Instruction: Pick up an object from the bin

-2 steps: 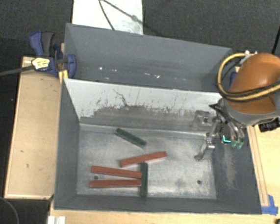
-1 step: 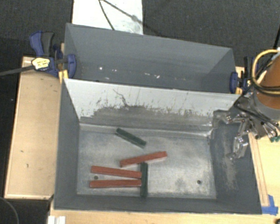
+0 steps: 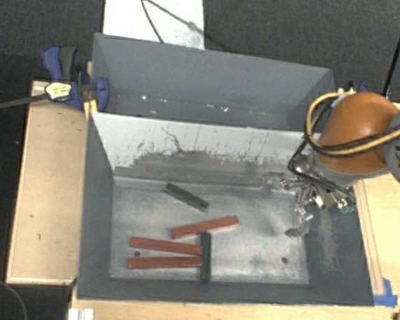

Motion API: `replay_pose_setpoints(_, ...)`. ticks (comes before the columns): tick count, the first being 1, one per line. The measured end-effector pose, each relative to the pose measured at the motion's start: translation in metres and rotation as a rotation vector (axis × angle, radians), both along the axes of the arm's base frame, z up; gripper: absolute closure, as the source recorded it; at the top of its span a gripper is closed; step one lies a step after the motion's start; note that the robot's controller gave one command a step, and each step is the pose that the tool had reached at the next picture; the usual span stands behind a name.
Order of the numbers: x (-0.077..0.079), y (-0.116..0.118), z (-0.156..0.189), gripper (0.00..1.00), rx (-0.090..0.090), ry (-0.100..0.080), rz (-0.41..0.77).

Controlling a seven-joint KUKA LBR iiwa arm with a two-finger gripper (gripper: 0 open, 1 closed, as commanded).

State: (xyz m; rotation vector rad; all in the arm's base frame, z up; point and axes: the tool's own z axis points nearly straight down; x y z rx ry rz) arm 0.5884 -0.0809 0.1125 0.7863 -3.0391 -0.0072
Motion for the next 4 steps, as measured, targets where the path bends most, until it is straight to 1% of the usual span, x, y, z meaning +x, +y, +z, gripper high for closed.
replay_pose_setpoints(1, 0.0, 0.073, -0.043, 0.0, 0.0, -0.004, 0.274)
replay_pose_setpoints(2, 0.001, 0.116, -0.042, 0.0, -0.002, -0.008, 0.384)
replay_pose_setpoints(3, 0.001, 0.115, -0.041, 1.0, -0.002, -0.009, 0.381)
replay_pose_setpoints(4, -0.019, 0.128, 0.097, 1.0, -0.004, -0.014, 0.572)
